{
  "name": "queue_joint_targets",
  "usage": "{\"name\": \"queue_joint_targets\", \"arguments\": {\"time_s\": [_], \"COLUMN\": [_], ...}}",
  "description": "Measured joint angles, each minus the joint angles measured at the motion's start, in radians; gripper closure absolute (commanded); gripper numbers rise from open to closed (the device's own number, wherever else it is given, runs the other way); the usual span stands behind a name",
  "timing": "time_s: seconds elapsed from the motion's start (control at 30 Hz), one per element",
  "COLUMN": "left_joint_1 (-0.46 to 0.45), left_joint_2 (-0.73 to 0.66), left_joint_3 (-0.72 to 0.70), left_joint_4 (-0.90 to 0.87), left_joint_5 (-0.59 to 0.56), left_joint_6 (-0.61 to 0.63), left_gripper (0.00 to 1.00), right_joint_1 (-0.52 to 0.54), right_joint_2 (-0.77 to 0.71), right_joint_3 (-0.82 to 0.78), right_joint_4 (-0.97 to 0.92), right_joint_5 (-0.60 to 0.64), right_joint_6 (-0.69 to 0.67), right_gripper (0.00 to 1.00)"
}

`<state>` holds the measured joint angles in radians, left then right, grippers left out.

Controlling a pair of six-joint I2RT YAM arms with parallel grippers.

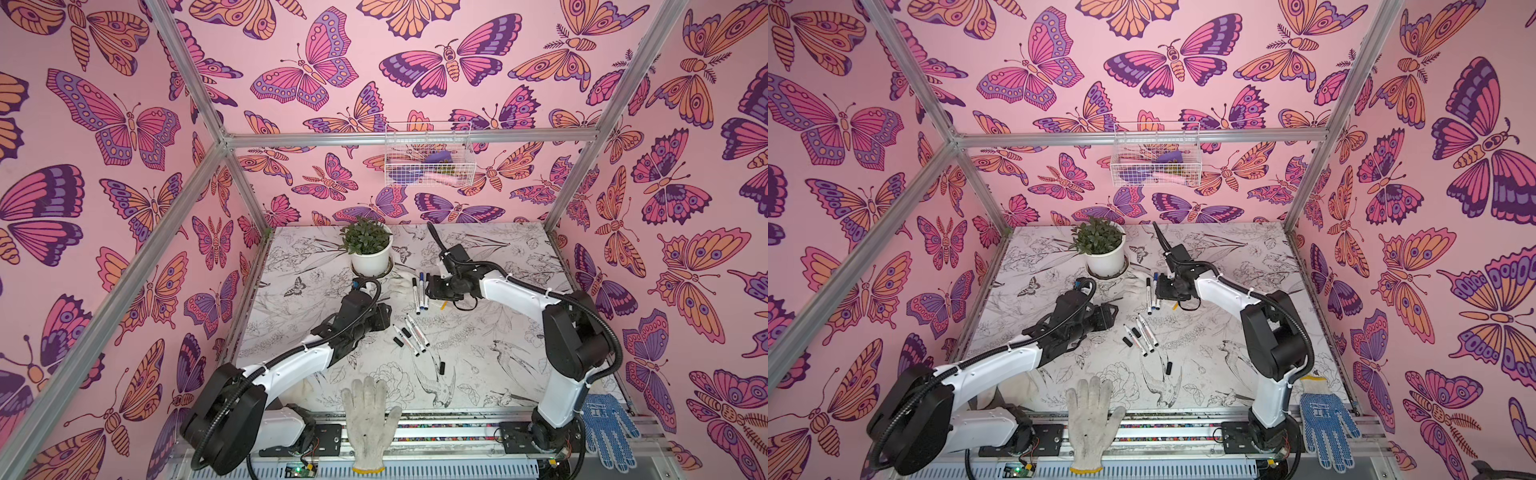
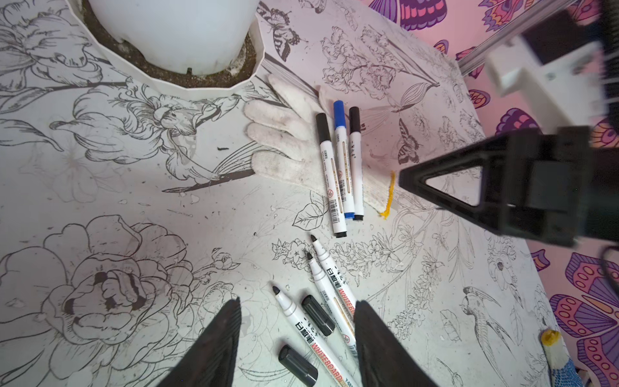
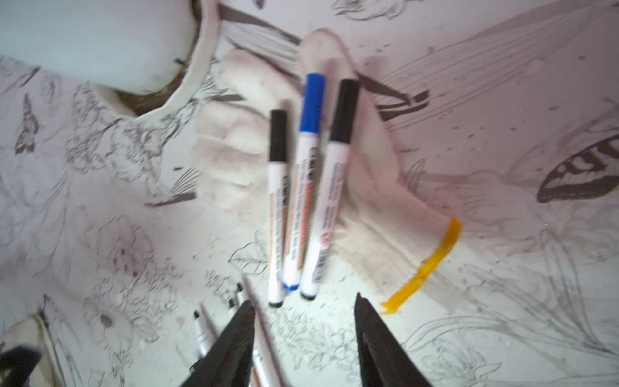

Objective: Insert pens into pen caps
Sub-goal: Place the pen at the center of the table, then move the pen to the center of the table.

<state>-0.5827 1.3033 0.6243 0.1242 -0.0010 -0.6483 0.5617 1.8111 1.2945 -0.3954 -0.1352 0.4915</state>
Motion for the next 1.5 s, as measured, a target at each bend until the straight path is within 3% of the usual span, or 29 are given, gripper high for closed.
{"name": "queue_joint_targets", "arguments": {"time_s": [0.23,0.57,1.5], "left_joint_1": [0.0,0.0,0.0], "left_joint_2": [0.008,-0.005,-0.005], "left_joint_3": [0.0,0.0,0.0], "left_joint_4": [-0.002,-0.002,-0.002], "left_joint_5": [-0.004,-0.027,-0.026], "left_joint_6": [-0.001,-0.008,-0.009], "left_gripper": [0.43,0.42,0.42], "right_joint_1": [0.185,0.185,0.227], "right_joint_2": [0.028,0.121,0.088], "right_joint_3": [-0.027,0.019,0.027], "right_joint_4": [-0.099,-0.188,-0.18], "right_joint_5": [0.051,0.115,0.179], "right_joint_6": [-0.105,-0.135,-0.179], "right_gripper": [0.59,0.64,0.66]}}
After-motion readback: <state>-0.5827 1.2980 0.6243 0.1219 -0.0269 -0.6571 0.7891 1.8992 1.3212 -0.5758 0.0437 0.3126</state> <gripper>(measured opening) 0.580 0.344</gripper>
